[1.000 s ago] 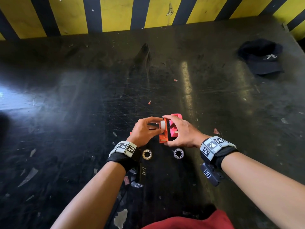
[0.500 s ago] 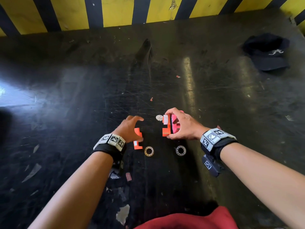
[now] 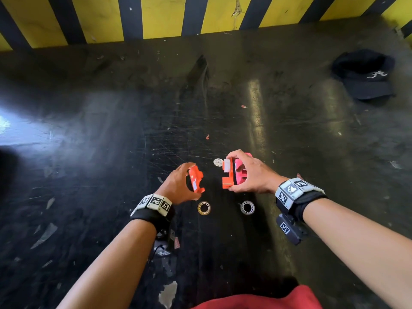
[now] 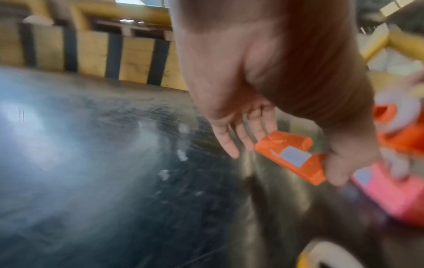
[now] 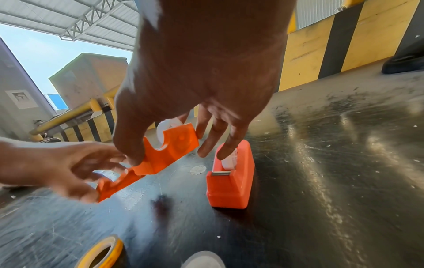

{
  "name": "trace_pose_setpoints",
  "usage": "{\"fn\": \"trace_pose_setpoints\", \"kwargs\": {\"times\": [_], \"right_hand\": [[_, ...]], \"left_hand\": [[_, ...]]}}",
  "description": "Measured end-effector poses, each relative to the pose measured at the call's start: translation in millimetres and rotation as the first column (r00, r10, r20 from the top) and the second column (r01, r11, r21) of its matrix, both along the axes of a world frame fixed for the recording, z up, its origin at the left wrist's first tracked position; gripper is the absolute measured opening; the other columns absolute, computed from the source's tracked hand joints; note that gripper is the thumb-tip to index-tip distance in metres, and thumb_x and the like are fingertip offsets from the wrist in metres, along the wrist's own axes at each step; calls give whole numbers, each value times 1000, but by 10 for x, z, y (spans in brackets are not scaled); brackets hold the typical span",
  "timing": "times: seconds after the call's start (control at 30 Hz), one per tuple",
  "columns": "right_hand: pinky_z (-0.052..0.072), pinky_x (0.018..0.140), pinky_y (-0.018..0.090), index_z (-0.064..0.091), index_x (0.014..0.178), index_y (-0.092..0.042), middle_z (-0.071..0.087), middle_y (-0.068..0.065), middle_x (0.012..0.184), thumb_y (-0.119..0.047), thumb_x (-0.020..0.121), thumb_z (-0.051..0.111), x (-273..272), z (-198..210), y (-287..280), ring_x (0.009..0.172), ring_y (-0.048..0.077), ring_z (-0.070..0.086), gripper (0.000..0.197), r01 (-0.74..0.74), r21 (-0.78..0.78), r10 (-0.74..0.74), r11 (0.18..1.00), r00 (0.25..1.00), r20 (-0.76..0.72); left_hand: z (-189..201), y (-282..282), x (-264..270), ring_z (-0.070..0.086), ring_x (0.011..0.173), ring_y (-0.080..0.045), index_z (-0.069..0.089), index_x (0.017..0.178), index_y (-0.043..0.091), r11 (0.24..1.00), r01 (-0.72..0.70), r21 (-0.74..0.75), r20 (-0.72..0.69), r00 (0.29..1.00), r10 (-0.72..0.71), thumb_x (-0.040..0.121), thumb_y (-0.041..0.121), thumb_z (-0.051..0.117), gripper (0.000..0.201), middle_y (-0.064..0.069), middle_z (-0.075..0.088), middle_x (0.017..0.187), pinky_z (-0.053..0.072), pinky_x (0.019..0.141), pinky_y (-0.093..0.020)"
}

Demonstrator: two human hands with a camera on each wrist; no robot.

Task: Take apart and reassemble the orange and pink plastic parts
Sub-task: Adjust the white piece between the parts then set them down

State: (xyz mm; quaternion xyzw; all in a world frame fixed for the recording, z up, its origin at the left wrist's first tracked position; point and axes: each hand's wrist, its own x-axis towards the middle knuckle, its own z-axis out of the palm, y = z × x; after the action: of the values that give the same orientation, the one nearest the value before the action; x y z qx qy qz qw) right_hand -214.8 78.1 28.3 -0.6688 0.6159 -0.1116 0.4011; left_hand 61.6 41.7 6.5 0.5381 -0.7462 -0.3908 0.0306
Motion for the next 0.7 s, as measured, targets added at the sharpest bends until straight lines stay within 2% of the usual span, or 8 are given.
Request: {"fn": "trace_pose_setpoints", "kwargs": {"times": [0.03,0.1,0.17,0.27,0.47,0.57,0.63,0.7], "right_hand": [[56,96,40,41,132,-38,51,-3,124,-36,64,90,-1,12,3,114,16,55,84,2,0,-2,1000,1000,6],[56,97,40,42,132,-37,52,-3,123,-33,65,90,2,35,8,115,17,55,82,8,-1,-8,1000,1000,17],[56,96,41,41,132,-38,55,-4,124,-35,66,89,3,58,8,115,17,55,82,4,-11,-4,1000,1000,23],[56,95,43,40,131,-39,58,-6,124,-38,65,89,-10,100,19,111,16,59,82,-1,-25,2,1000,999,36],[58,94,42,41,131,-42,61,-6,122,-39,64,90,-34,160,54,109,14,62,83,15,-43,-12,999,997,75],[56,96,42,42,132,-39,60,-9,124,-40,64,91,-16,187,58,111,15,61,83,1,-45,3,999,997,79],[56,97,42,44,131,-39,60,-12,125,-41,64,90,1,194,58,112,13,61,82,2,-44,2,999,995,98],[56,97,40,45,132,-38,60,-13,125,-41,65,91,10,202,58,112,11,61,81,4,-46,1,999,994,111]], "left_hand": [[83,-21,-55,57,128,-13,42,147,18,999,-3,32,-90,996,5,73,24,91,88,5,63,138,45,112,-38],[236,-68,-179,56,127,-9,40,147,26,993,39,107,-175,984,-20,74,21,90,89,12,60,140,47,106,-34],[322,-109,-282,55,130,-10,37,150,30,986,80,144,-191,980,-52,73,22,90,93,13,52,149,47,106,-34],[362,-124,-365,55,131,-11,36,151,31,981,97,170,-204,977,-61,72,22,91,97,12,49,153,48,105,-35],[421,-129,-390,58,130,-13,35,153,29,973,94,211,-228,973,-45,73,17,91,98,11,47,155,46,94,-25],[465,-119,-402,61,127,-13,36,153,32,966,115,233,-249,967,-55,72,17,91,99,12,46,156,53,95,-28],[479,-104,-414,66,122,-13,36,152,32,960,117,254,-278,960,-43,71,16,92,100,10,46,157,59,98,-38],[493,-92,-414,71,116,-13,37,153,31,954,109,280,-301,953,-21,72,14,93,100,9,46,159,60,99,-43]]}}
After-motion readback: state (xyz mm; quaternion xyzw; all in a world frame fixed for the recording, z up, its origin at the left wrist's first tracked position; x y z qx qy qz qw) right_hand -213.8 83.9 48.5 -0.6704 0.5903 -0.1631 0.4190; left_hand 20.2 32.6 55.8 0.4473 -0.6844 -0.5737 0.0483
